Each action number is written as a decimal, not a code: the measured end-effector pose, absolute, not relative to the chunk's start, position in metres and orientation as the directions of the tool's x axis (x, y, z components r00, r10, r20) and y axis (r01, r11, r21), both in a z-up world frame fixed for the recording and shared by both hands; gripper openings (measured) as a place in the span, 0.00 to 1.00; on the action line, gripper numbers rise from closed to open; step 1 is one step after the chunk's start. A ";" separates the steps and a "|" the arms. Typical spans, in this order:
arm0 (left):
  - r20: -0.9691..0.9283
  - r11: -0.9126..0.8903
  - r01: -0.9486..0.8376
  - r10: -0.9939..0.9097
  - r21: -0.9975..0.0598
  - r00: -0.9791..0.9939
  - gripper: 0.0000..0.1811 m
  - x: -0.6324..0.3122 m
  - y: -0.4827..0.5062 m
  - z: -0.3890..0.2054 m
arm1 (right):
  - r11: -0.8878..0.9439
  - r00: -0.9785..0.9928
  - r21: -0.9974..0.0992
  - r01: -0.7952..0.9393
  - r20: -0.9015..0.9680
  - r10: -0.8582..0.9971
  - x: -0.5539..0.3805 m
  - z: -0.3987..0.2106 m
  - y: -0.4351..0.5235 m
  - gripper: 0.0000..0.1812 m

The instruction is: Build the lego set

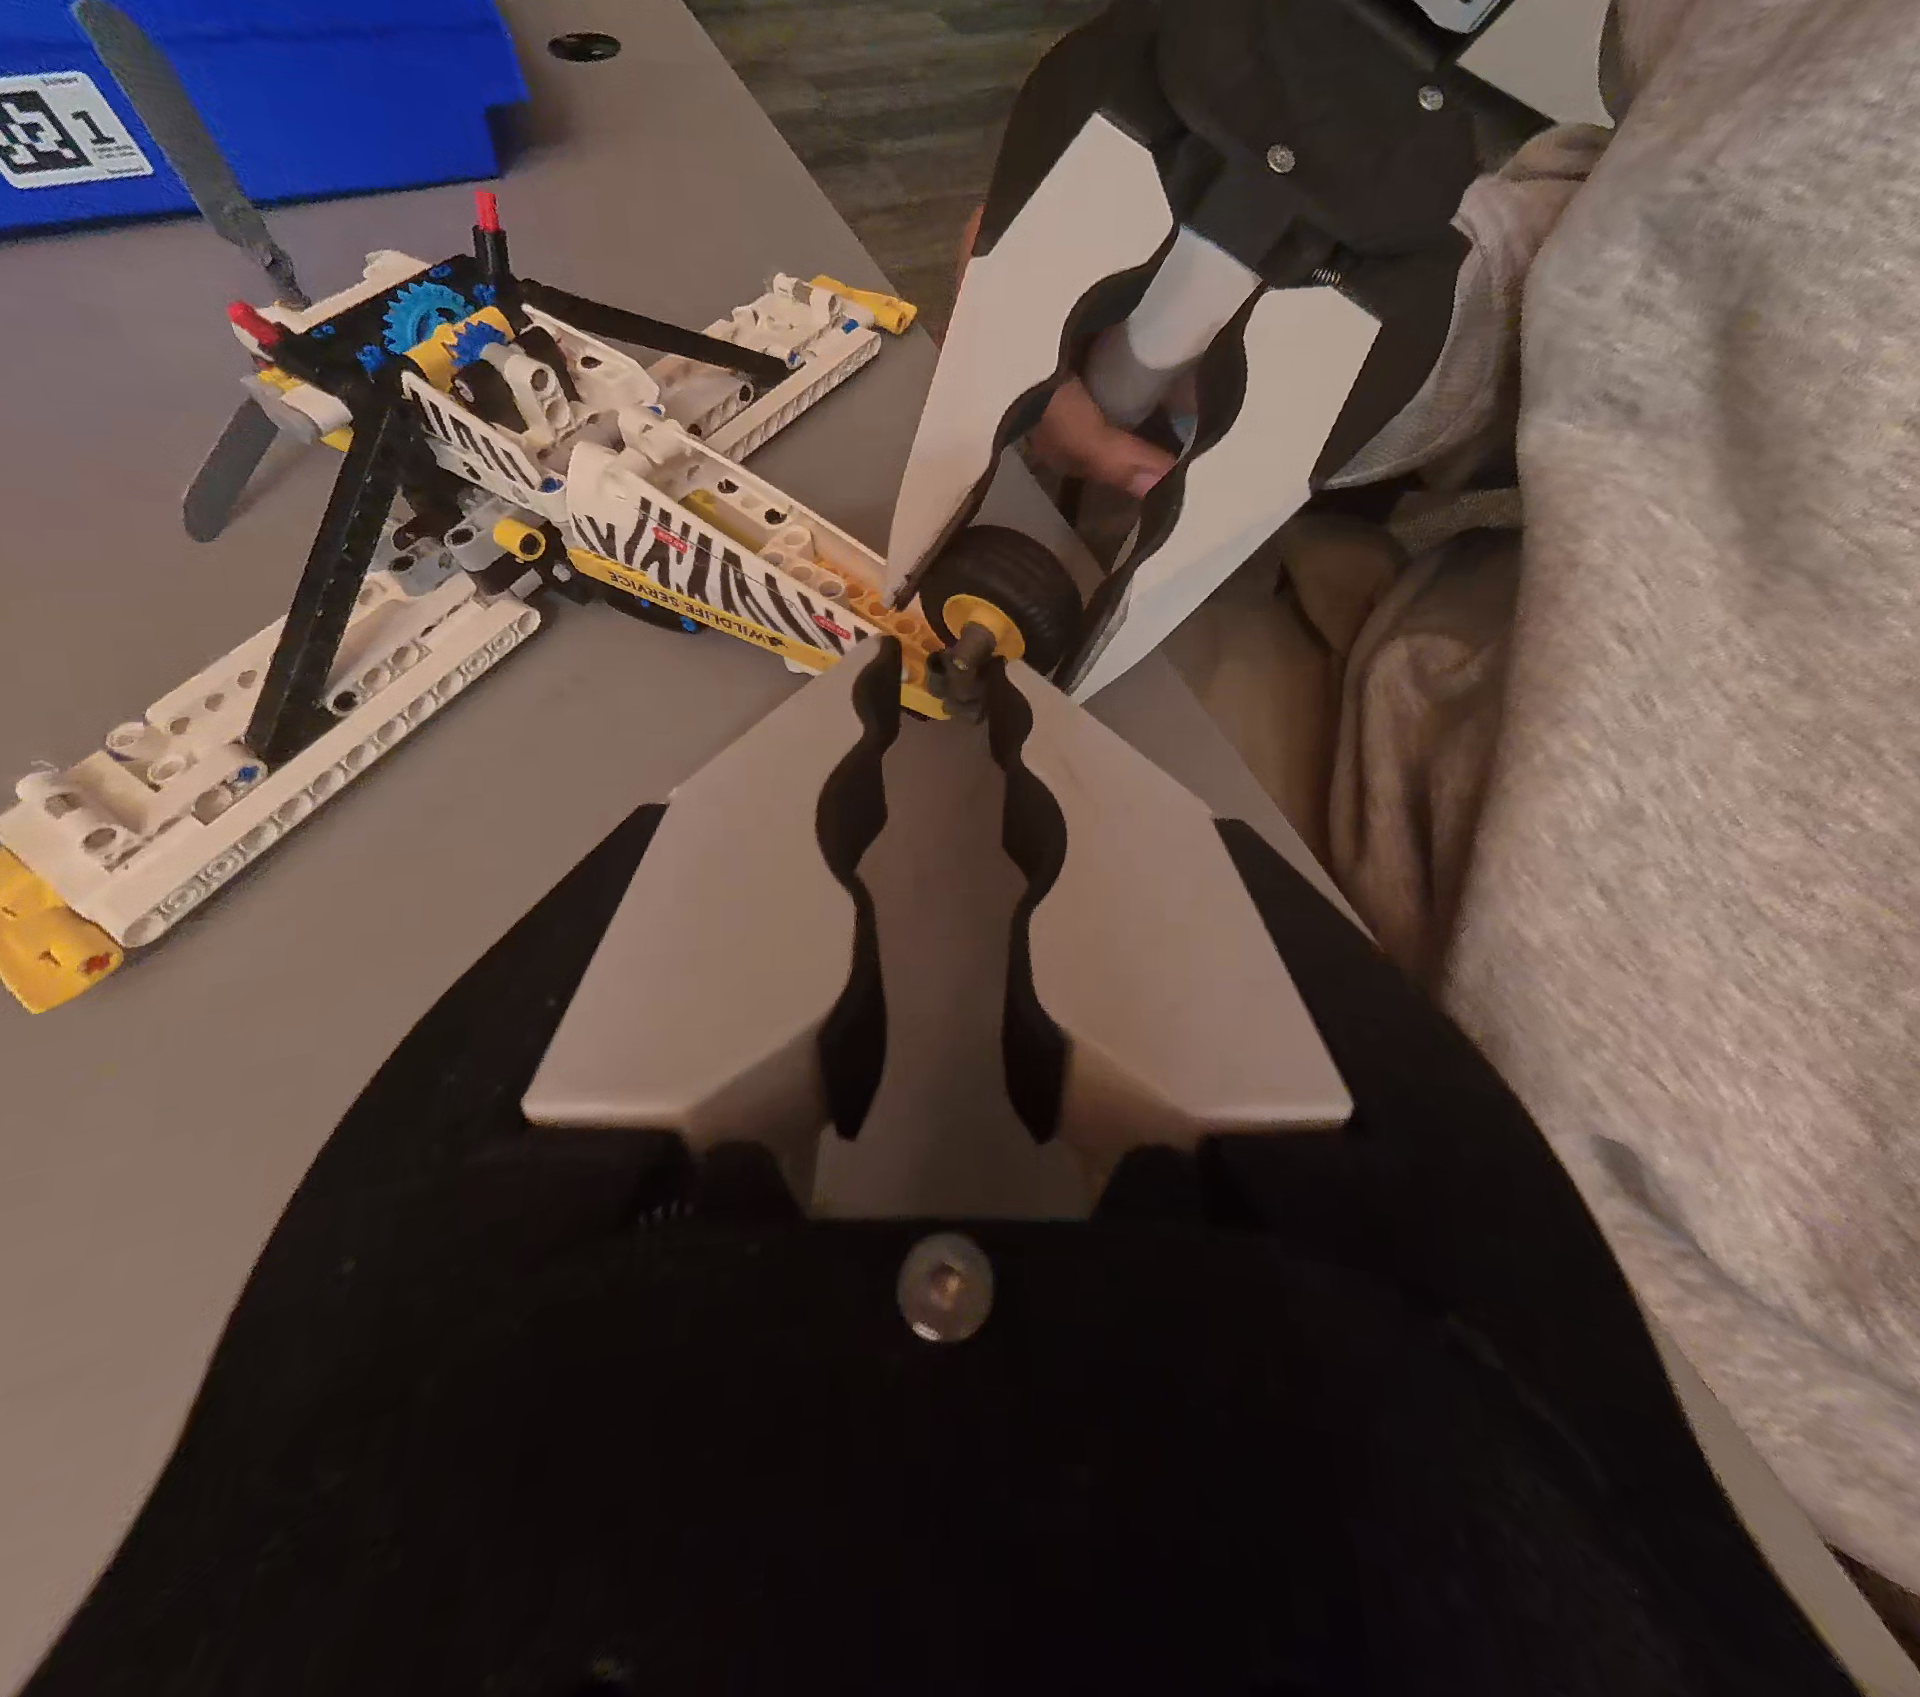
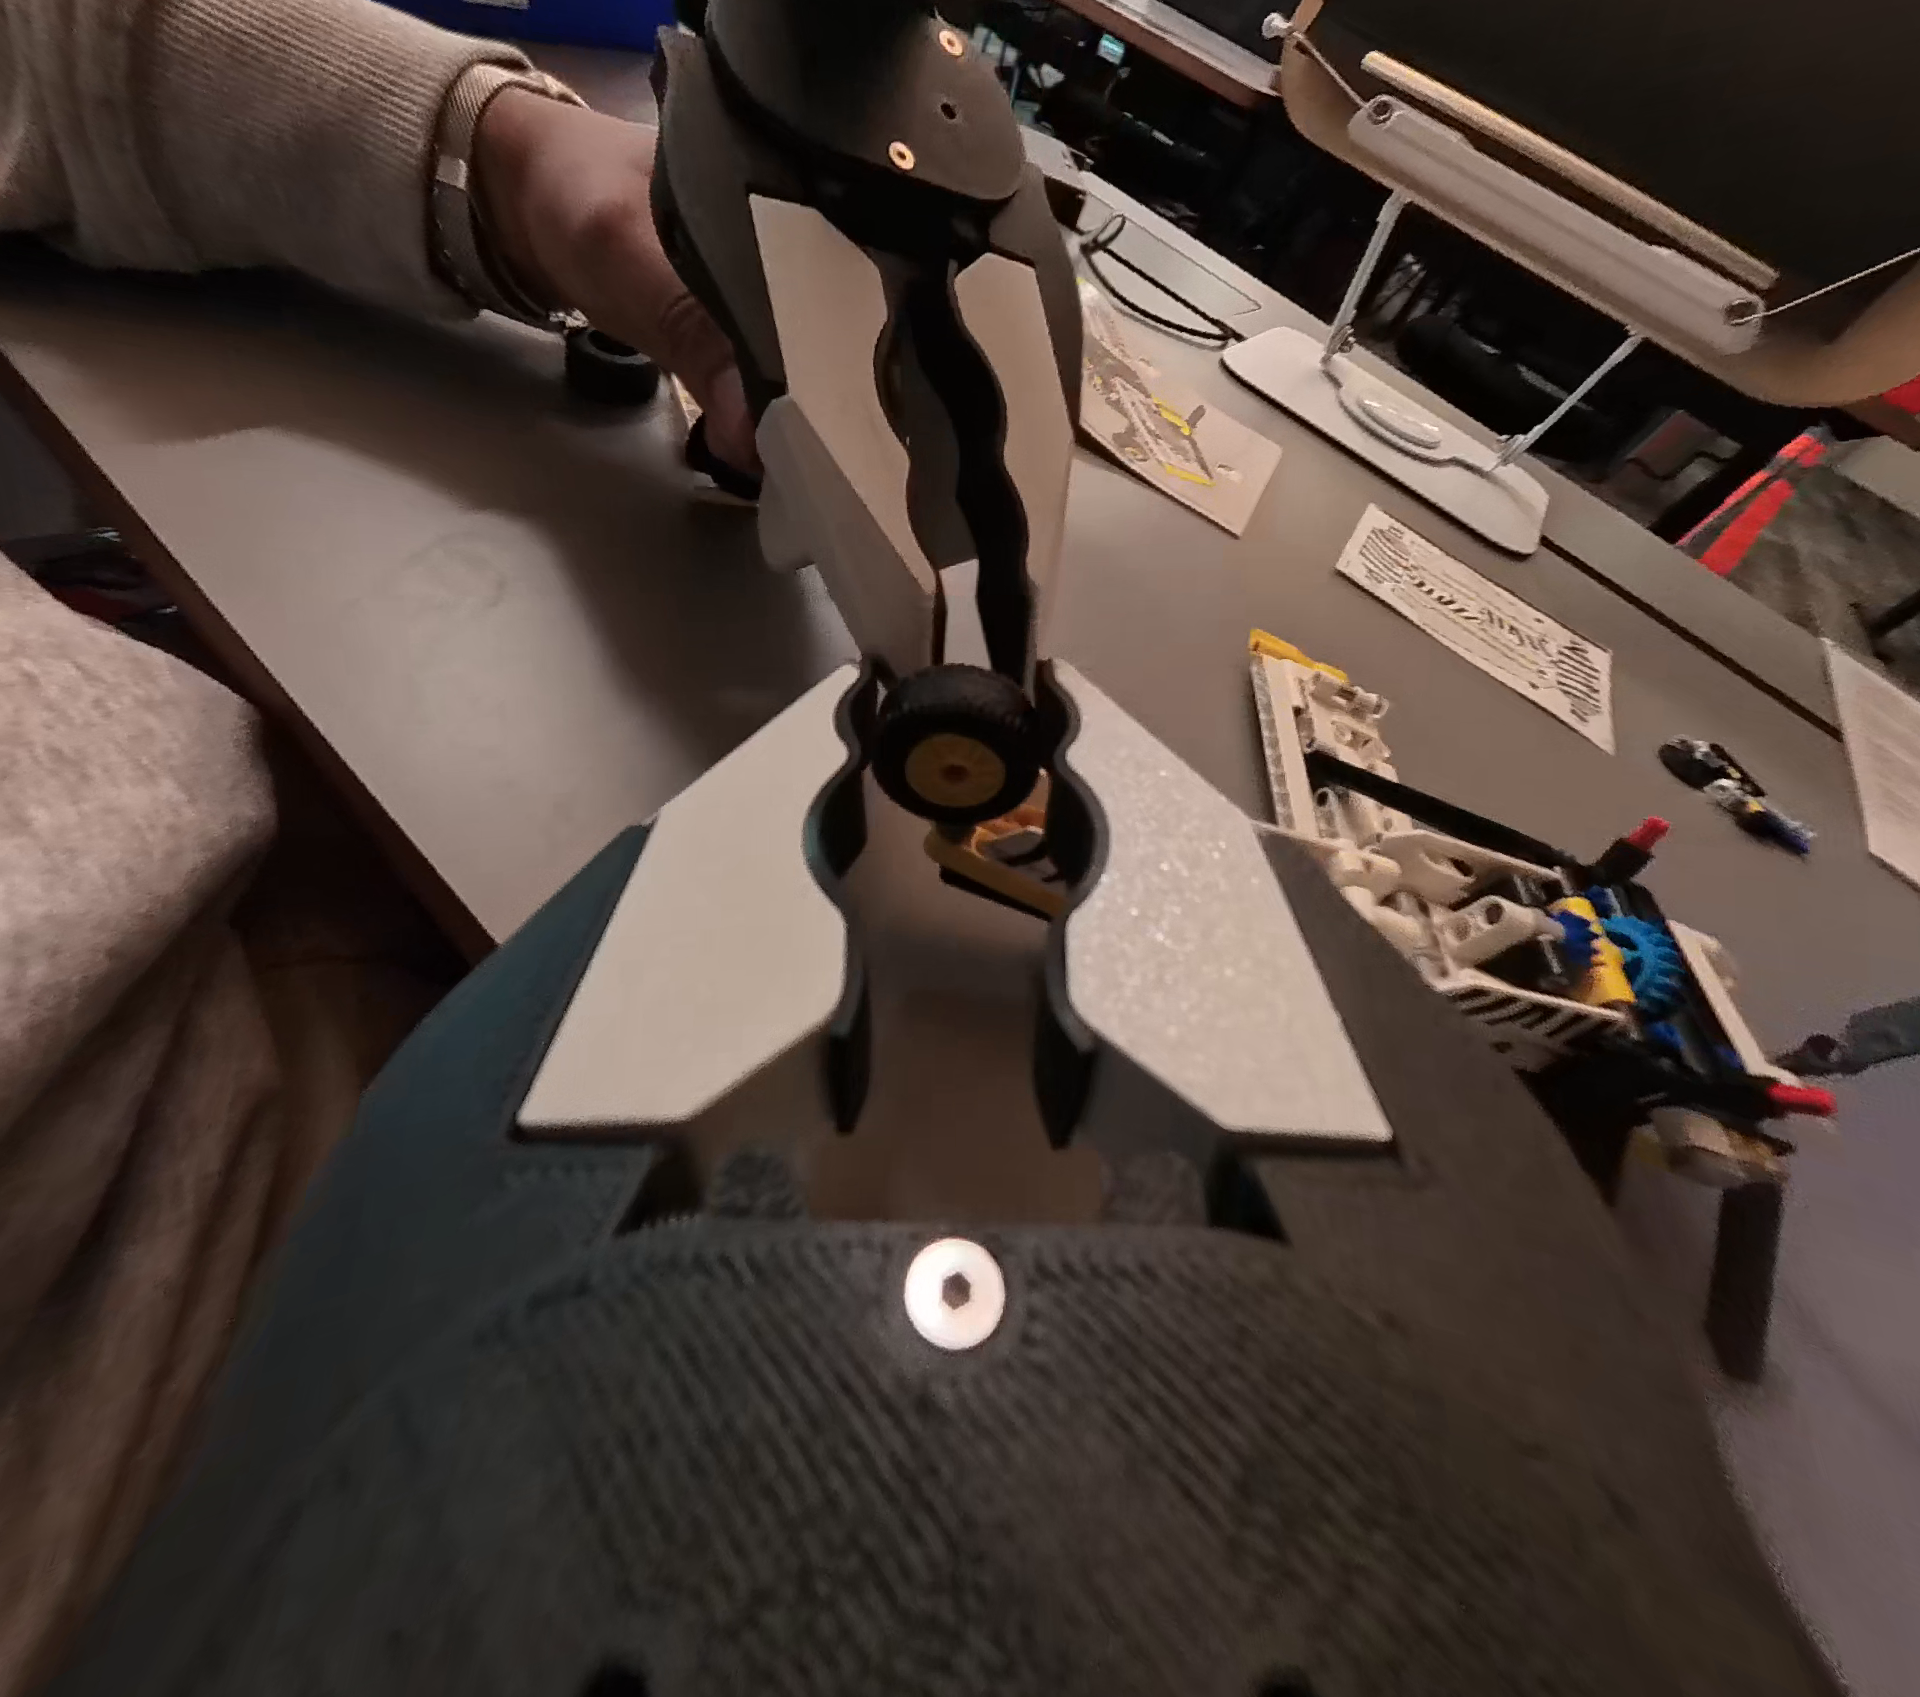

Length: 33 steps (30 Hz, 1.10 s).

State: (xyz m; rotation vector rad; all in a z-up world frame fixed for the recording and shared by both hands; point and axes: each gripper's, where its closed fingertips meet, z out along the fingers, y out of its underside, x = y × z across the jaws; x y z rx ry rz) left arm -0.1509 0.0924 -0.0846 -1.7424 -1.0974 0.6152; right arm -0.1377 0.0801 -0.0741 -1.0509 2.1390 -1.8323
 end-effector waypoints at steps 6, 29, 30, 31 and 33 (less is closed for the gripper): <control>0.129 -0.080 0.415 0.882 -0.906 0.454 0.12 -0.152 0.091 -0.084 | 0.003 -0.744 -0.938 -0.346 0.273 -0.610 -0.139 -0.073 0.082 0.16; 0.300 0.101 0.417 0.844 -0.903 0.444 0.20 -0.150 0.086 -0.075 | 0.004 -0.771 -0.990 -0.143 0.109 -0.628 -0.144 -0.068 0.085 0.15; 0.300 0.102 0.418 0.845 -0.903 0.443 0.20 -0.150 0.085 -0.075 | 0.004 -0.771 -0.990 -0.144 0.109 -0.628 -0.144 -0.068 0.085 0.15; 0.300 0.102 0.417 0.845 -0.903 0.443 0.20 -0.150 0.085 -0.075 | 0.004 -0.771 -0.990 -0.142 0.108 -0.628 -0.144 -0.068 0.085 0.15; 0.301 0.104 0.417 0.845 -0.903 0.441 0.20 -0.150 0.085 -0.075 | 0.004 -0.770 -0.991 -0.137 0.104 -0.629 -0.144 -0.068 0.085 0.15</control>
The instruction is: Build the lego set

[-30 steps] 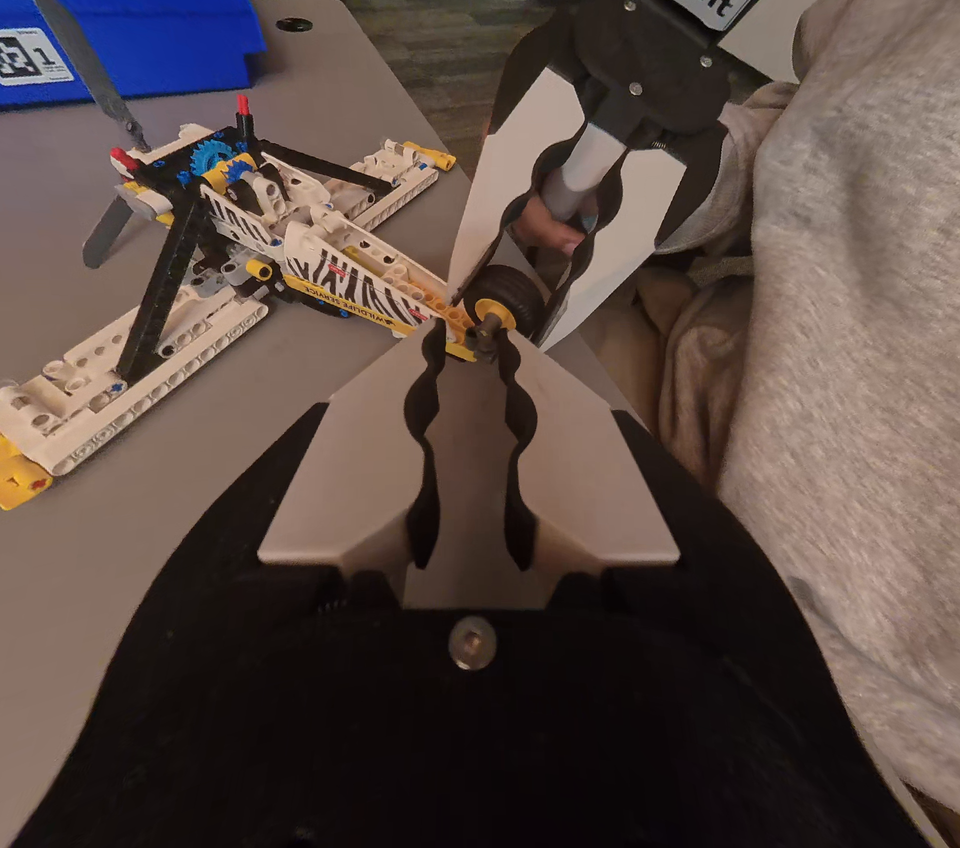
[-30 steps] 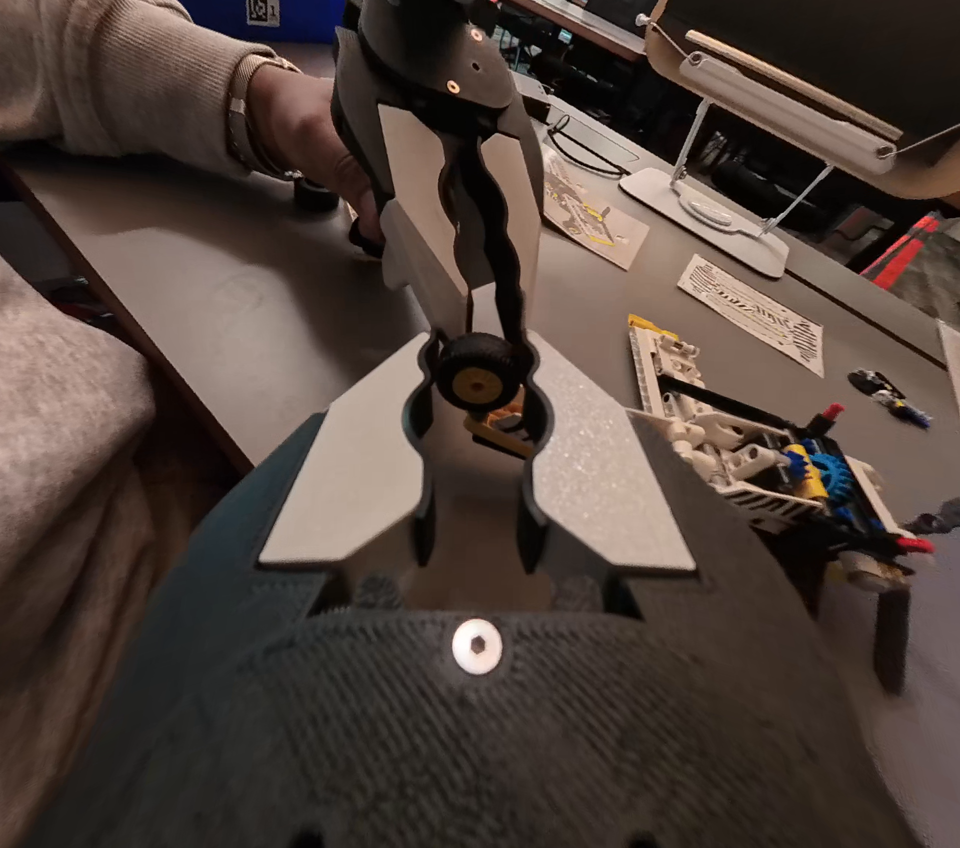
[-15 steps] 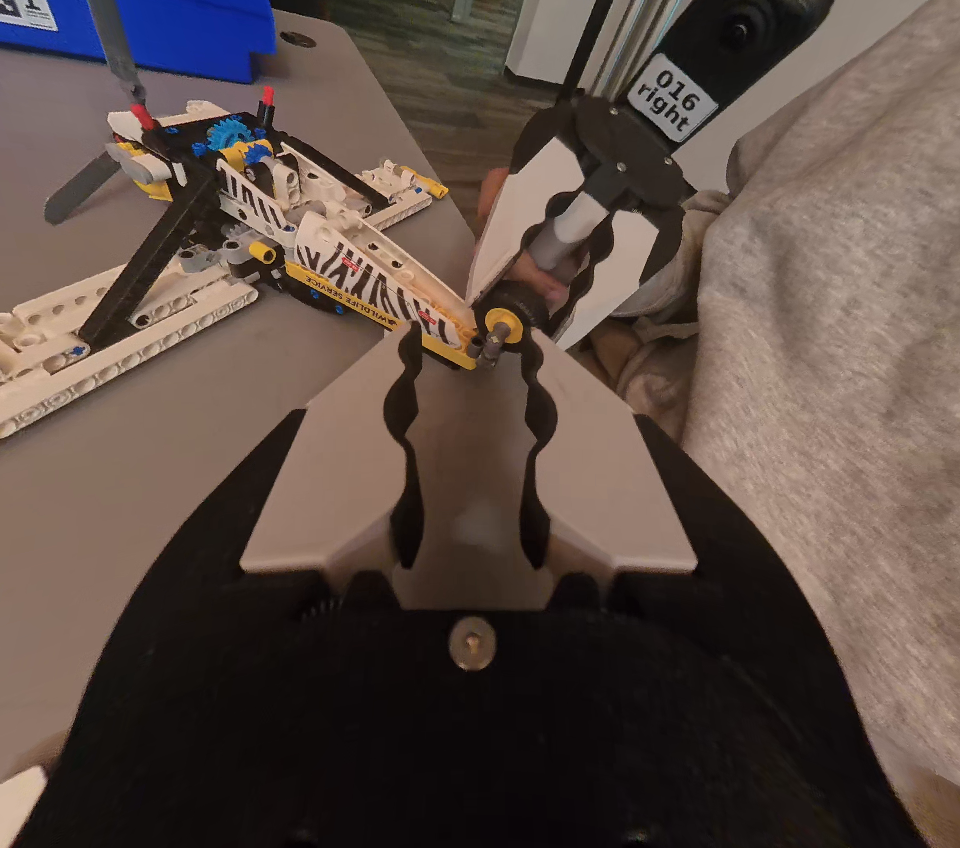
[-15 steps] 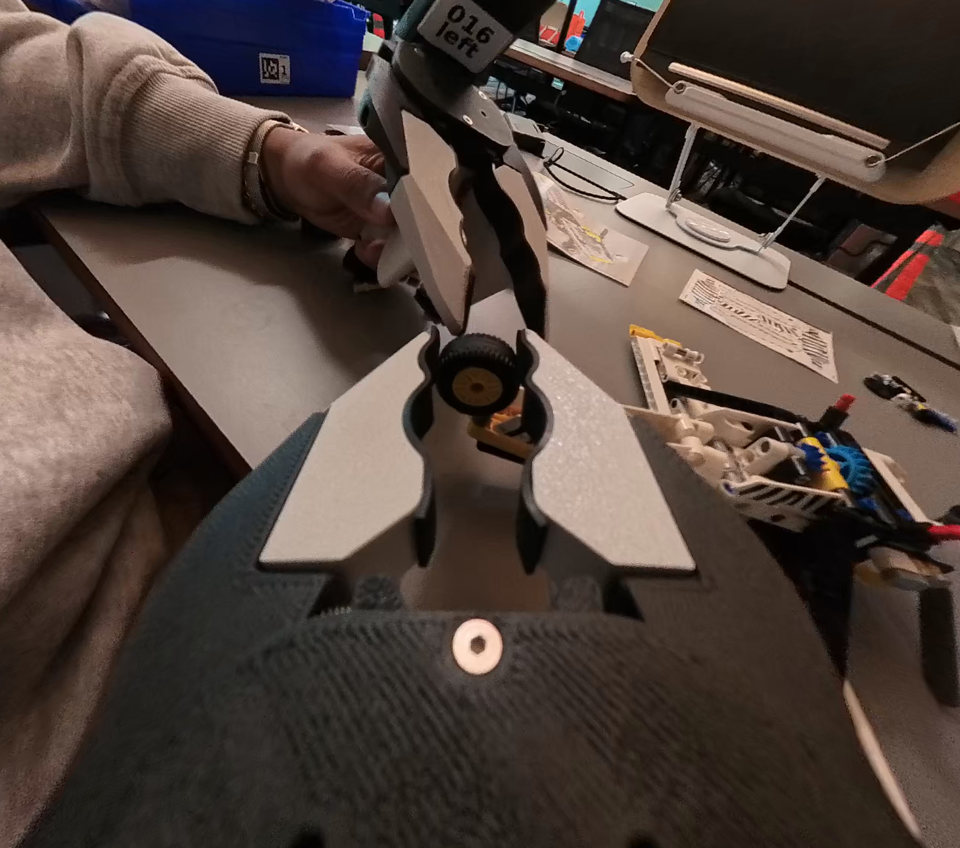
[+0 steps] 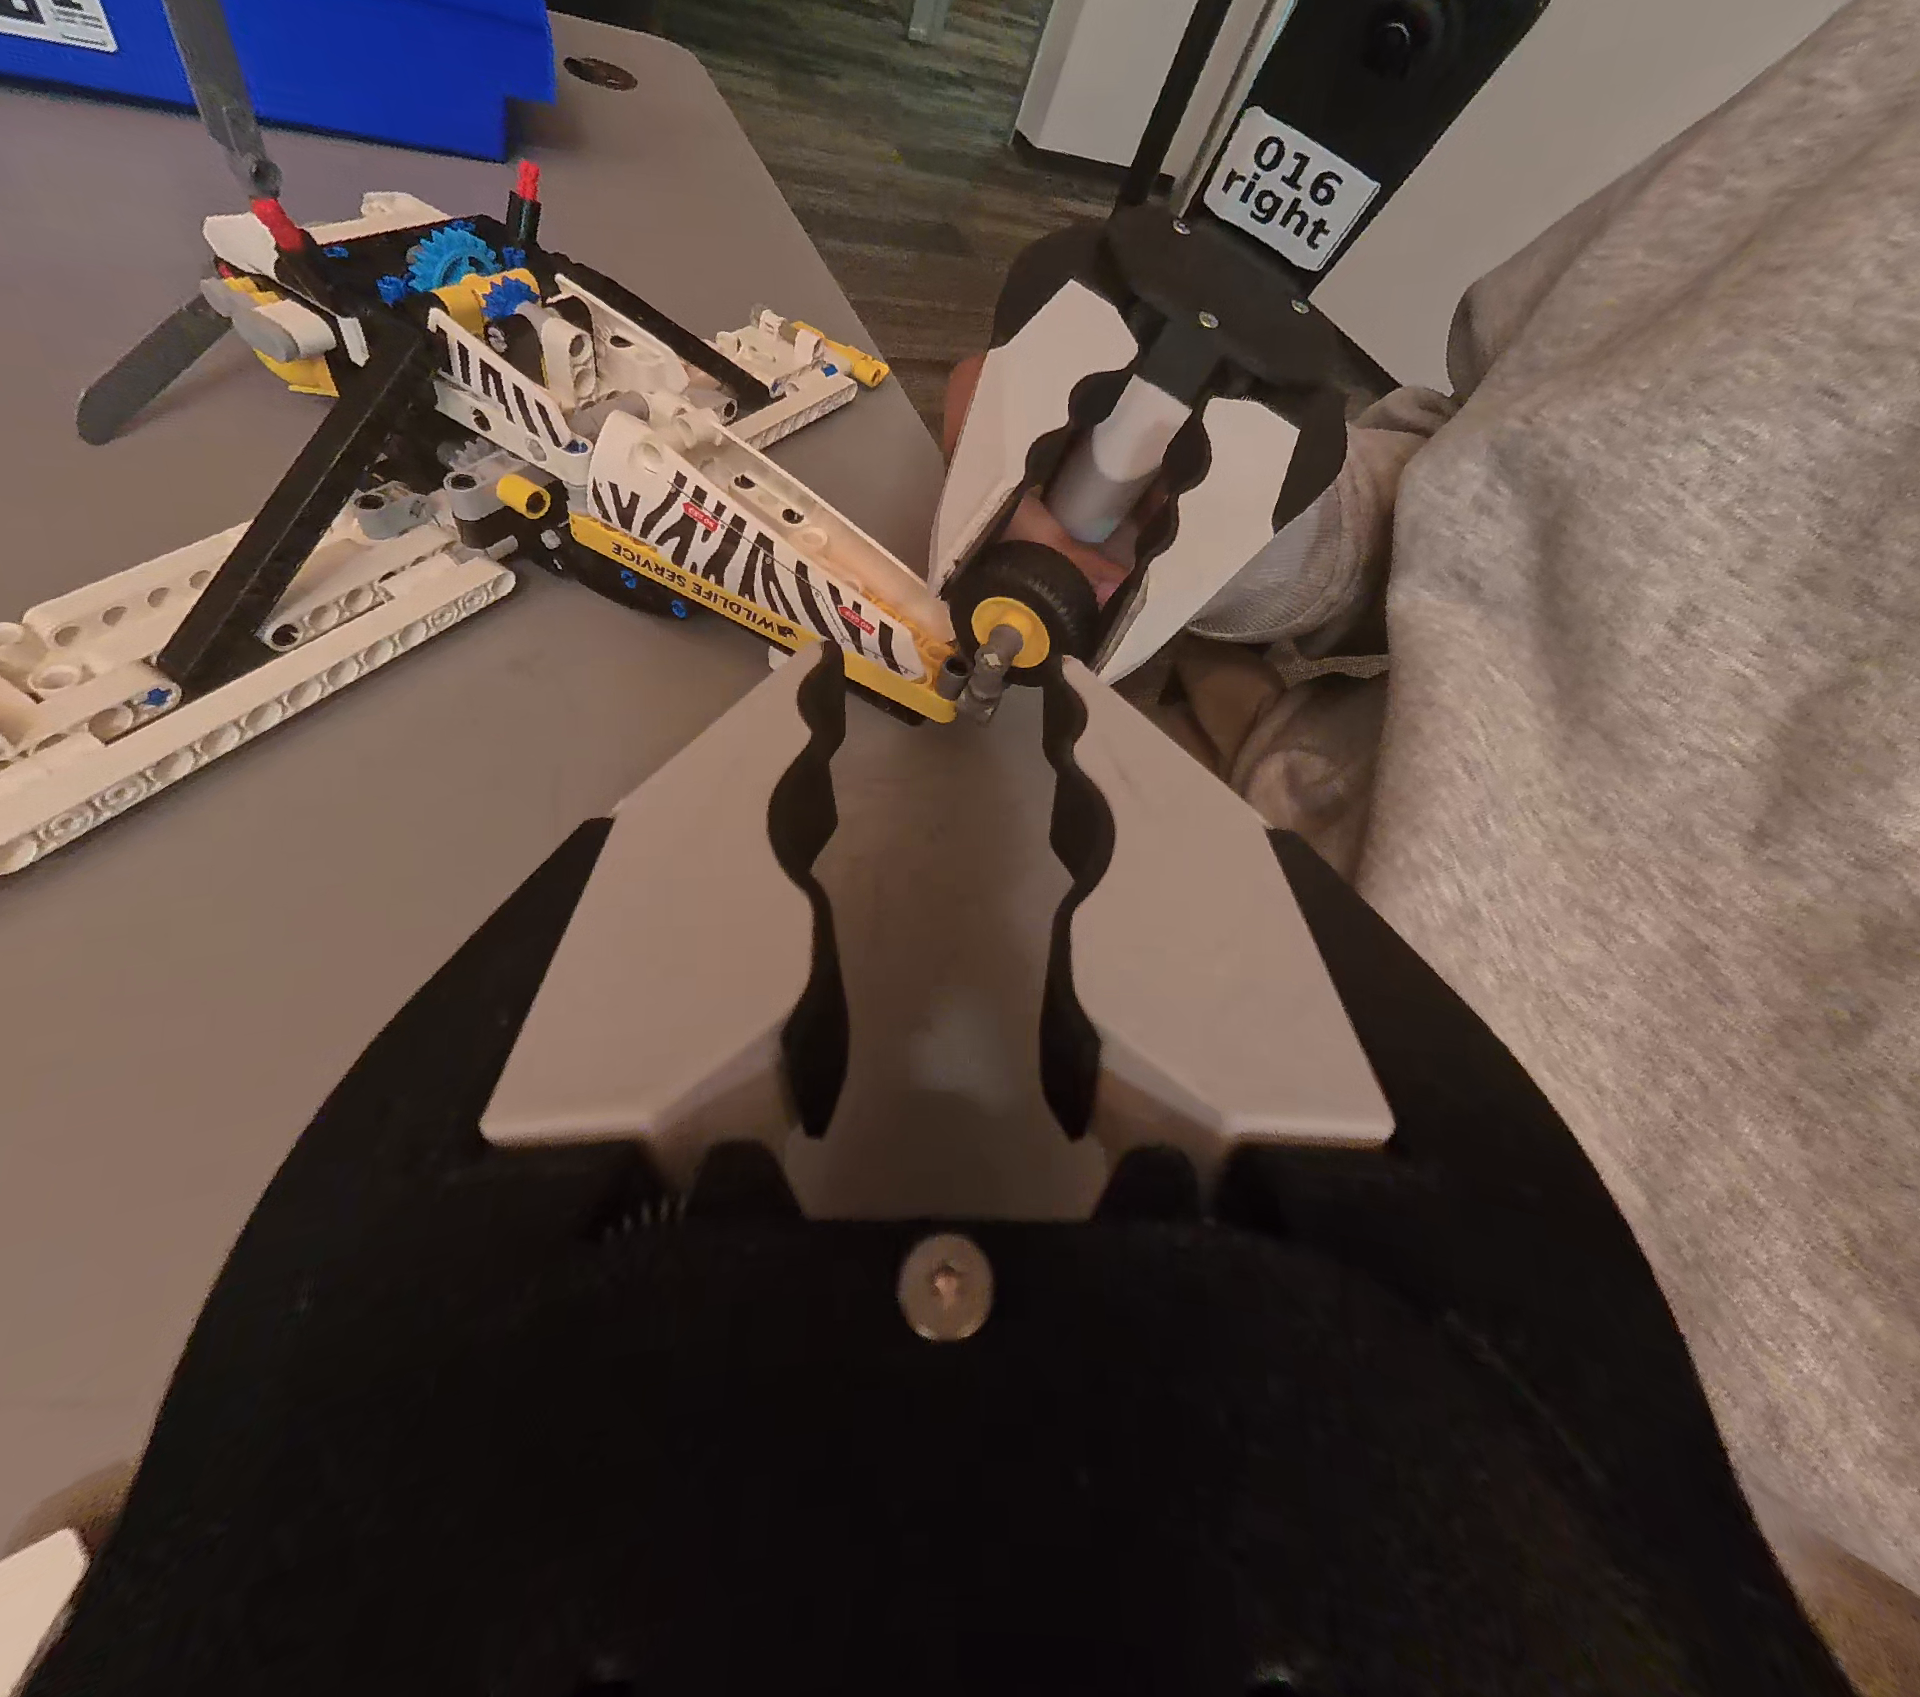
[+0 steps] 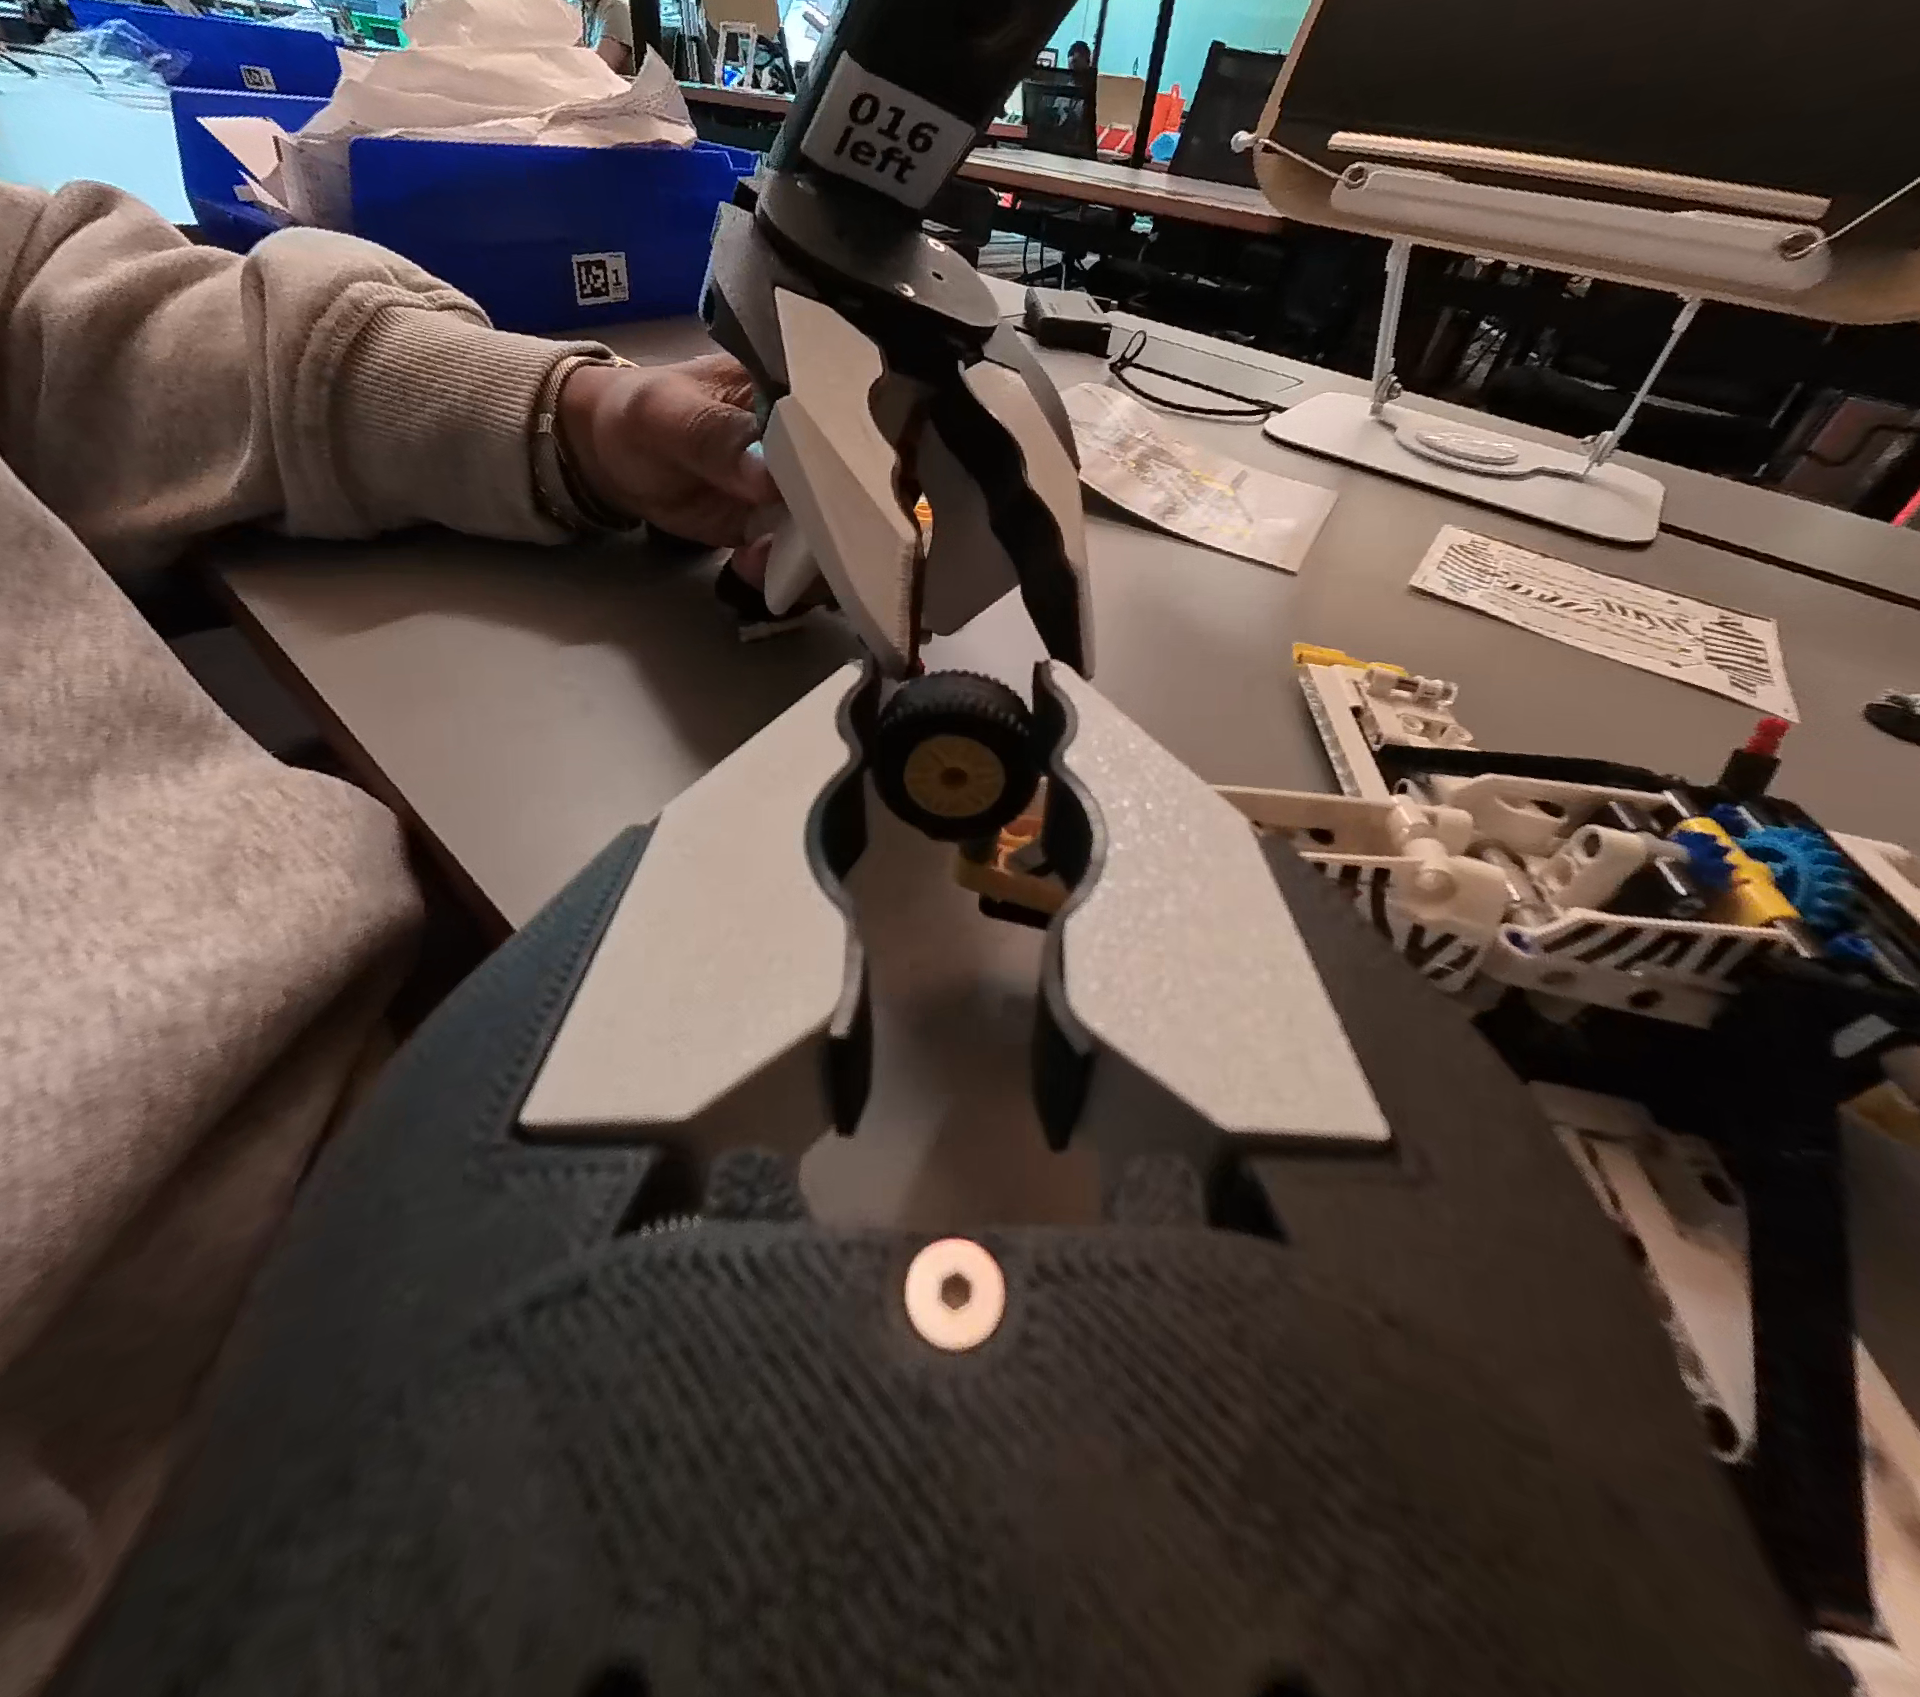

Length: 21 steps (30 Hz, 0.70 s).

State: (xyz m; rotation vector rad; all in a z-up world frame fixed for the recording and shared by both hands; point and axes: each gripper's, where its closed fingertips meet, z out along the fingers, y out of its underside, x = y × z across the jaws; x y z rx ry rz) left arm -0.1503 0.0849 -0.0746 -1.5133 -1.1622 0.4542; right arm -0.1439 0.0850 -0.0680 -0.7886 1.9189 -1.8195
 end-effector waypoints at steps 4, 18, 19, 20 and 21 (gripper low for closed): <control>0.304 0.107 0.418 0.845 -0.902 0.440 0.20 -0.150 0.084 -0.075 | 0.005 -0.770 -0.991 -0.132 0.100 -0.630 -0.144 -0.068 0.085 0.15; 0.301 0.101 0.426 0.849 -0.899 0.434 0.20 -0.150 0.084 -0.076 | 0.006 -0.768 -0.993 -0.121 0.090 -0.634 -0.145 -0.067 0.086 0.15; 0.302 0.101 0.427 0.849 -0.898 0.434 0.20 -0.150 0.084 -0.076 | 0.006 -0.768 -0.993 -0.121 0.090 -0.634 -0.145 -0.067 0.086 0.15; 0.303 0.101 0.429 0.848 -0.898 0.435 0.20 -0.150 0.084 -0.076 | 0.006 -0.768 -0.993 -0.121 0.090 -0.634 -0.145 -0.067 0.086 0.15; 0.303 0.100 0.430 0.848 -0.897 0.434 0.20 -0.150 0.085 -0.077 | 0.006 -0.768 -0.993 -0.121 0.089 -0.634 -0.145 -0.067 0.086 0.15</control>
